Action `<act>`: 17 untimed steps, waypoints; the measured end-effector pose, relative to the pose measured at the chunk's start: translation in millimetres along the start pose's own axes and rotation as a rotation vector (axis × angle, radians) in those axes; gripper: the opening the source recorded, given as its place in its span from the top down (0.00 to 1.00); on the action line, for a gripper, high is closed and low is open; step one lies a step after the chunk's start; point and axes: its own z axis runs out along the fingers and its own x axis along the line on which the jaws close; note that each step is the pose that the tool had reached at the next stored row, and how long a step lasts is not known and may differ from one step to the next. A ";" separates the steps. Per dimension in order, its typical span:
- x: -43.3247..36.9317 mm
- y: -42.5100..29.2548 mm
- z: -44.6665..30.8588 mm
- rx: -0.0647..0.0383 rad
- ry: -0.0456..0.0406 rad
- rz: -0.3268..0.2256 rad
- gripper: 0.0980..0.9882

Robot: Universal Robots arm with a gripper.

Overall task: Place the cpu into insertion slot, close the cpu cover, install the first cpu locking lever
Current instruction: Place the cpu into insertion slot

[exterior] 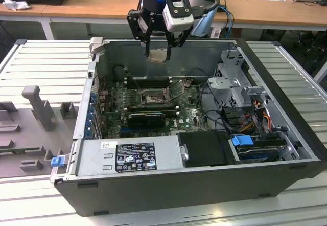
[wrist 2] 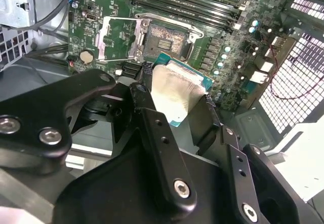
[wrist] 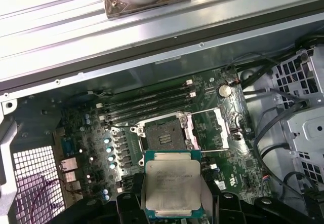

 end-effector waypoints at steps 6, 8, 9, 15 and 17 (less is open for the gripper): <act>0.0 0.0 0.0 0.000 -0.0015 0.017 0.52; 0.0 0.0 0.0 0.000 -0.0021 0.024 0.52; 0.0 0.0 0.0 -0.001 -0.0025 0.028 0.52; 0.0 0.0 0.0 -0.001 -0.0043 0.048 0.52; 0.0 0.0 0.0 -0.001 -0.0049 0.054 0.52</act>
